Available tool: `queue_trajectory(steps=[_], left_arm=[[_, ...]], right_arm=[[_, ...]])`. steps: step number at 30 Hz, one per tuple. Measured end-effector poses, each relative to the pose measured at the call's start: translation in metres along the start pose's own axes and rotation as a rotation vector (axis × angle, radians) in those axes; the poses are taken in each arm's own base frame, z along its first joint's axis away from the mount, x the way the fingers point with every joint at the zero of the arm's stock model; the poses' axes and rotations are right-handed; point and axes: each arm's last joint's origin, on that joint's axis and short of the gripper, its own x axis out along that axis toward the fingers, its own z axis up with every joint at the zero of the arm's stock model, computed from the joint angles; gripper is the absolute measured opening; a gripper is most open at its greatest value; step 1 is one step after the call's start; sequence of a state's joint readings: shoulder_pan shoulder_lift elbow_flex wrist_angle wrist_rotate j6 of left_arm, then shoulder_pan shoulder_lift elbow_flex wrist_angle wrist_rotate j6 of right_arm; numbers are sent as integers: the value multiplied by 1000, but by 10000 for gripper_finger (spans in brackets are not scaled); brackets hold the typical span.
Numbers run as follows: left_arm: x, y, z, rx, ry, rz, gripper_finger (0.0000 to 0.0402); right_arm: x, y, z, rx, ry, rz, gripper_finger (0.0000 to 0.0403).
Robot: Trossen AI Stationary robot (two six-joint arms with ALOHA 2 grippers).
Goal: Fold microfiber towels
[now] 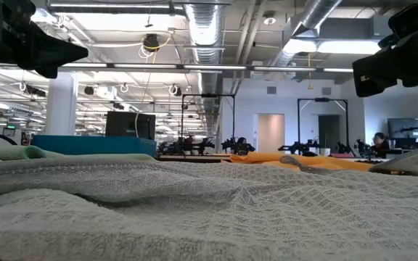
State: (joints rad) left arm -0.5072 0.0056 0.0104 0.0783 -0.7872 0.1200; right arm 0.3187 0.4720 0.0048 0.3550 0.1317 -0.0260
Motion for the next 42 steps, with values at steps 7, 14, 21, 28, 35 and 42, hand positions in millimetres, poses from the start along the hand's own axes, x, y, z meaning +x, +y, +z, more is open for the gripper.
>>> queue_trajectory(steps=[7,14,21,28,35,42], left_arm=[[0,0,0,1,0,0,0],[0,0,0,0,0,0,0],[0,0,0,1,0,0,0],[0,0,0,0,0,0,0],[0,0,0,-2,-2,-1,0],[0,0,0,-39,-4,-9,0]], right_arm=[[0,0,0,0,0,0,37],[0,0,0,0,0,0,37],[0,0,0,0,0,0,37],[0,0,9,-43,-87,-3,37],[-3,3,37,-167,-286,21,37],[-6,2,45,-144,-375,10,37]])
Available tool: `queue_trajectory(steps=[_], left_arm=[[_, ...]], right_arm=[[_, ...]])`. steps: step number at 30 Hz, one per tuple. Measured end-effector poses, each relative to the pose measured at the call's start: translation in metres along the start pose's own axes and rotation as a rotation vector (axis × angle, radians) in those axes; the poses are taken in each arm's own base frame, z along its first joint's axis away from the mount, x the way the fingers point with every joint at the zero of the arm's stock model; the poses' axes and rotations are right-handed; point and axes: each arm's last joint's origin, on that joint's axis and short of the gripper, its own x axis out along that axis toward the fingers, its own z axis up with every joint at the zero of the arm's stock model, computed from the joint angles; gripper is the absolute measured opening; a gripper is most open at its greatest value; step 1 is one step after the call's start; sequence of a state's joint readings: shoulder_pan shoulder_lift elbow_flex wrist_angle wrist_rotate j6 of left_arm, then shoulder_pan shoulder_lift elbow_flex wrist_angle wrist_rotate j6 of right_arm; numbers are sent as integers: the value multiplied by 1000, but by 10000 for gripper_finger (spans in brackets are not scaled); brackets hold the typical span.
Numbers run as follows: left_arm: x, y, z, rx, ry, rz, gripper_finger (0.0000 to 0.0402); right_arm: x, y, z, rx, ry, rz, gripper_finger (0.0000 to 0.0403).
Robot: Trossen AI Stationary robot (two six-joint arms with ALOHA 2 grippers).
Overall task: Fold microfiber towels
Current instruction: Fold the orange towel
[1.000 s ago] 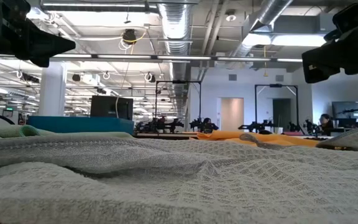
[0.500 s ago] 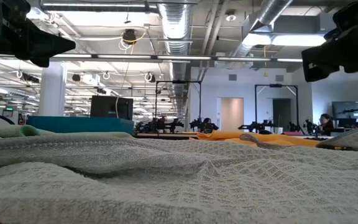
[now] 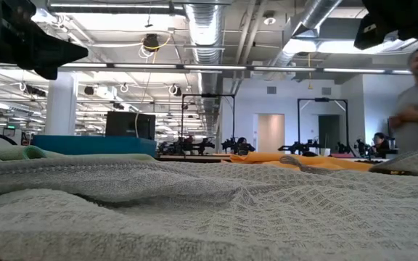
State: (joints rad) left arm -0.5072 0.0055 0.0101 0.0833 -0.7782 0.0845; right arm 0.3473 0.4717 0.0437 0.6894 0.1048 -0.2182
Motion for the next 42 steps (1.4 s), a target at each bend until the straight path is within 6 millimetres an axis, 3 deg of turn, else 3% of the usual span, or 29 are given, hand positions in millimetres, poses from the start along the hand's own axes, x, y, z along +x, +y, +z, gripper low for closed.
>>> queue_trajectory(steps=[8,12,19,26,30,37,42], left_arm=[[0,-2,1,29,-11,-70,0],[-1,-1,13,54,-41,-80,0],[-1,1,37,74,-65,-77,0],[8,-6,55,142,-16,-83,0],[17,-13,64,196,29,-69,0],[37,-30,76,278,117,2,0],[50,-42,78,227,176,4,0]], right_arm=[[0,0,0,189,-1,-1,37],[0,0,1,234,-2,-1,37],[0,-3,0,126,12,-92,8],[0,-7,-2,65,58,-226,5],[5,-7,2,88,172,-221,6],[15,-15,28,173,512,-316,4],[17,-17,37,258,728,-369,2]])
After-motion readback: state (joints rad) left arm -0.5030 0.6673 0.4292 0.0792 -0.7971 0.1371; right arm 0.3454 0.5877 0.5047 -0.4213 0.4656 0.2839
